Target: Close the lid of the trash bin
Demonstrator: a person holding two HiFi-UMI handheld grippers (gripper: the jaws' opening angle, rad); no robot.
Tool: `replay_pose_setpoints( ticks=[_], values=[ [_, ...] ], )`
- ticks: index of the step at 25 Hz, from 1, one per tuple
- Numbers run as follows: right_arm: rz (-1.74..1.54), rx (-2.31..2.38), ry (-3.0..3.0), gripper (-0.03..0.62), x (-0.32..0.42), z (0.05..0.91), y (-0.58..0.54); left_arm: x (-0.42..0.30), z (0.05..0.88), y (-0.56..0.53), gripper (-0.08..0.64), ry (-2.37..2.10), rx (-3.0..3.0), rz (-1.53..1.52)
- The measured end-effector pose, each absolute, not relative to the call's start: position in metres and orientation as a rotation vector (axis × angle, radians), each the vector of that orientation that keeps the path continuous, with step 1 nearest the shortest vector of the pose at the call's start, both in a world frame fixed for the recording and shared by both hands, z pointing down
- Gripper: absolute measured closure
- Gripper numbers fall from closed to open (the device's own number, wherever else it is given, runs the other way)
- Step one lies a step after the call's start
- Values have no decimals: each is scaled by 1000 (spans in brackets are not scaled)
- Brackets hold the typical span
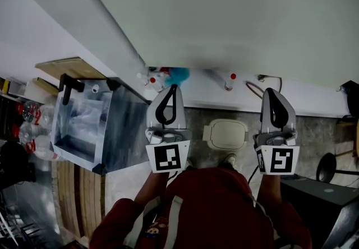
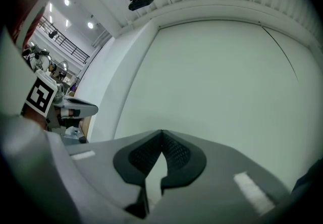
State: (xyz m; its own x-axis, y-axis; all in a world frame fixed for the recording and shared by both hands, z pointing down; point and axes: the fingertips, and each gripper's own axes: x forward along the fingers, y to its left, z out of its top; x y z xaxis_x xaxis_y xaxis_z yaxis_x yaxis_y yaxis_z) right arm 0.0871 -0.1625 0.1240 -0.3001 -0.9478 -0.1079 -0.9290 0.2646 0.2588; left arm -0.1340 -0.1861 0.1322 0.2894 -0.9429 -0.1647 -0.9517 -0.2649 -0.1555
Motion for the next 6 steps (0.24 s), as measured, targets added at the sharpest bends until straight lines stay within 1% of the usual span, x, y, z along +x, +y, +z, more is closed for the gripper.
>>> replay_pose_setpoints(
  ticks=[6],
  values=[
    [-419, 1806, -2443, 592, 84, 129, -164, -133, 134, -186, 555, 1745, -2337, 58]
  ],
)
